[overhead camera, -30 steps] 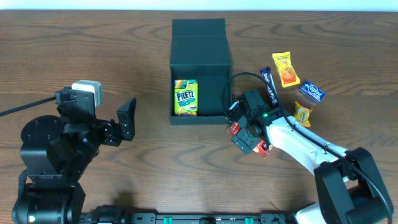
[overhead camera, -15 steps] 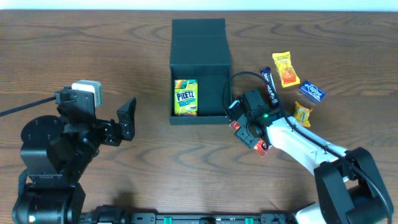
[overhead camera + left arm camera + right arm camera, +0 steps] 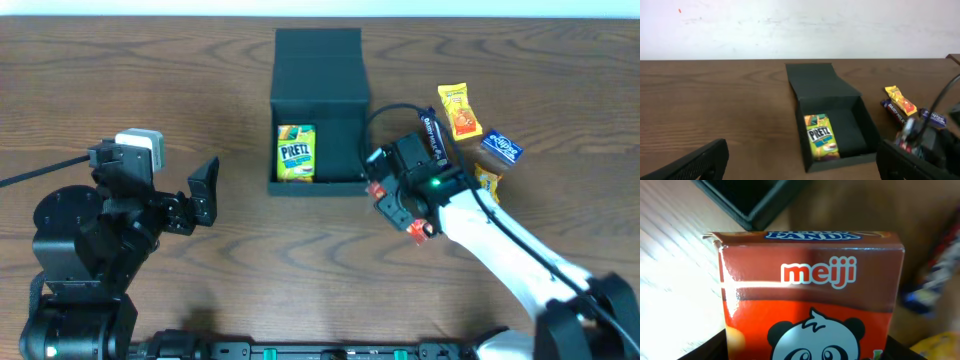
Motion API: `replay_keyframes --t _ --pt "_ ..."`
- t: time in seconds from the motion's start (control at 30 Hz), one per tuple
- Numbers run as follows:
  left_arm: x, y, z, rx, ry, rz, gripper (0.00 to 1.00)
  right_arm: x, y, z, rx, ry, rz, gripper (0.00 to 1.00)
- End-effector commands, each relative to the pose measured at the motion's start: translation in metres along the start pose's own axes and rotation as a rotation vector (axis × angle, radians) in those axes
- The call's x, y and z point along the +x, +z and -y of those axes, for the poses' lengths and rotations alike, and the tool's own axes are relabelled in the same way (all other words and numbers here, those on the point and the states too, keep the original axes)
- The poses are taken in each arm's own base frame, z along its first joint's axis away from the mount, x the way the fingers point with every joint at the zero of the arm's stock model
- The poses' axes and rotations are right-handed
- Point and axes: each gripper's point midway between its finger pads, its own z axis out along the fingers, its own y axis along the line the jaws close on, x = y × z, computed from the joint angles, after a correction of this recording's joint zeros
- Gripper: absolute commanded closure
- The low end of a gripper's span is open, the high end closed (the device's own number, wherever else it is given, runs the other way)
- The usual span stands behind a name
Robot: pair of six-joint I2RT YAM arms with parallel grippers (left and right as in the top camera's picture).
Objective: Pack container
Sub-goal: 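Lift the Hello Panda box and lower it beside the Pretz box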
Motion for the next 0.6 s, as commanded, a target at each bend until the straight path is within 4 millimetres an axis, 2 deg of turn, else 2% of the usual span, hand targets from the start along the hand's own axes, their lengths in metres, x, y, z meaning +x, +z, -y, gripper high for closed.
replay_keyframes --t 0.0,0.17,0.23,0.47,0.57 --pt "-0.006 -0.004 -0.001 -0.007 0.02 0.017 0.05 -0.033 -0.037 0.005 0.027 0.014 0.145 0.35" --pt "-0.006 -0.004 -0.001 -0.007 0.02 0.017 0.05 -0.073 -0.079 0.009 0.056 0.081 0.356 0.36" --pt "-0.006 -0.004 -0.001 -0.007 0.02 0.017 0.05 -0.088 -0.091 0.002 0.021 0.114 0.437 0.37" --pt "-0.006 -0.004 -0.001 -0.008 0.02 0.017 0.05 -0.142 -0.116 -0.011 -0.113 0.379 0.663 0.4" --pt "-0.006 -0.004 -0.001 -0.008 0.02 0.016 0.05 -0.166 -0.115 -0.015 -0.167 0.481 0.733 0.47"
